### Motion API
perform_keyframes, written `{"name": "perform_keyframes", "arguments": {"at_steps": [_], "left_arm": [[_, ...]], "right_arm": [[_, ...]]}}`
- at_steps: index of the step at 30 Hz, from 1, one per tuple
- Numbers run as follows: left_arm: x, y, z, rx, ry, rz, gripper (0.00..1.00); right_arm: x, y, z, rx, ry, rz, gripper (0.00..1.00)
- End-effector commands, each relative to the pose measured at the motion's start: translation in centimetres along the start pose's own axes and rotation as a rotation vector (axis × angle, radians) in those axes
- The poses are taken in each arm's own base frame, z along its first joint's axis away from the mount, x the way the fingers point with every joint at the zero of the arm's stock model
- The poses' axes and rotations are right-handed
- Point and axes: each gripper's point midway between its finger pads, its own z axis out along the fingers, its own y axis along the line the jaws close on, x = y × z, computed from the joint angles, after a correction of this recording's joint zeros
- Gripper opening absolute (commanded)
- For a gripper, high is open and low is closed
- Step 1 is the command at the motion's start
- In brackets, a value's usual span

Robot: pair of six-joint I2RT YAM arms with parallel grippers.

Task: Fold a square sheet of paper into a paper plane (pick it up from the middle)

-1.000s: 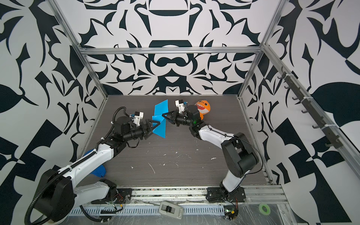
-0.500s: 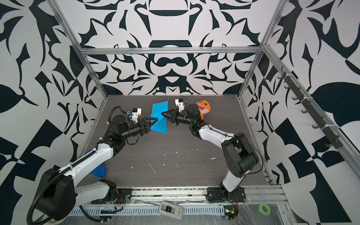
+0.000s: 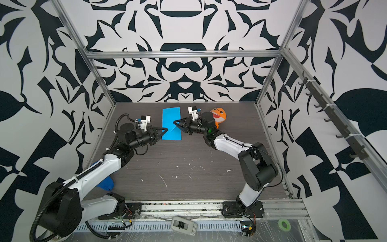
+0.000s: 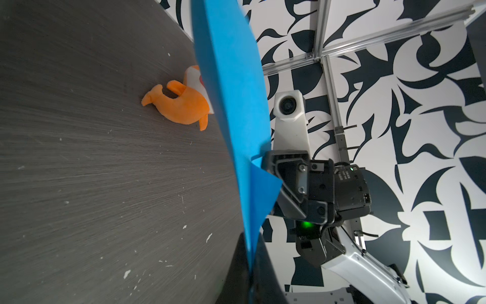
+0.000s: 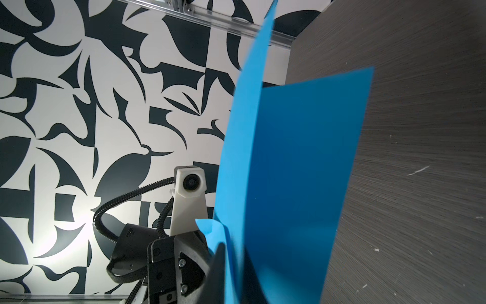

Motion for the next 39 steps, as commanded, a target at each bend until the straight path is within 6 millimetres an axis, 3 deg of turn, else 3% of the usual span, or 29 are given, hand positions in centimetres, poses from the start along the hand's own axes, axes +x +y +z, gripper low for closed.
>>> {"name": "perform_keyframes", "arguments": {"at_steps": [1, 5, 10, 16, 21, 24, 28, 34, 36, 39], "left_arm": [[-0.3, 0.2, -0.5, -0.039, -0.008, 0.029, 0.05], [-0.6, 3.1, -2.2, -0.284, -0.023, 0.107, 0.04], [-1.9, 7.8, -7.1, -0.750, -0.040, 0.255, 0.05], [-3.0, 10.9, -10.5, -1.208, 0.019, 0.413, 0.05], [-4.0, 12.3, -11.7, -1.565, 0.092, 0.569, 0.06], [-3.9, 13.8, -11.1, -1.722, 0.171, 0.638, 0.06], [-2.4, 16.3, -7.8, -1.768, 0.274, 0.693, 0.08], [1.3, 20.3, -2.6, -1.590, 0.391, 0.583, 0.27], [2.2, 20.3, -1.4, -1.511, 0.404, 0.546, 0.34], [3.1, 18.9, 0.2, -1.352, 0.406, 0.505, 0.49]], "right_arm": [[-0.4, -0.3, -1.3, 0.040, -0.032, -0.056, 0.30], [-1.4, -4.0, -4.4, 0.259, -0.117, -0.092, 0.47], [-1.7, -6.8, -8.0, 0.514, -0.176, -0.179, 0.53], [-1.5, -8.1, -9.6, 0.617, -0.189, -0.204, 0.53], [-1.4, -8.7, -9.9, 0.643, -0.192, -0.197, 0.52], [-1.2, -9.0, -10.2, 0.656, -0.192, -0.198, 0.51], [-1.1, -9.1, -10.8, 0.671, -0.206, -0.202, 0.50], [-0.9, -9.4, -11.5, 0.694, -0.219, -0.197, 0.50], [-0.8, -9.5, -11.6, 0.699, -0.218, -0.198, 0.50], [-0.7, -9.9, -11.6, 0.722, -0.201, -0.203, 0.50]]}}
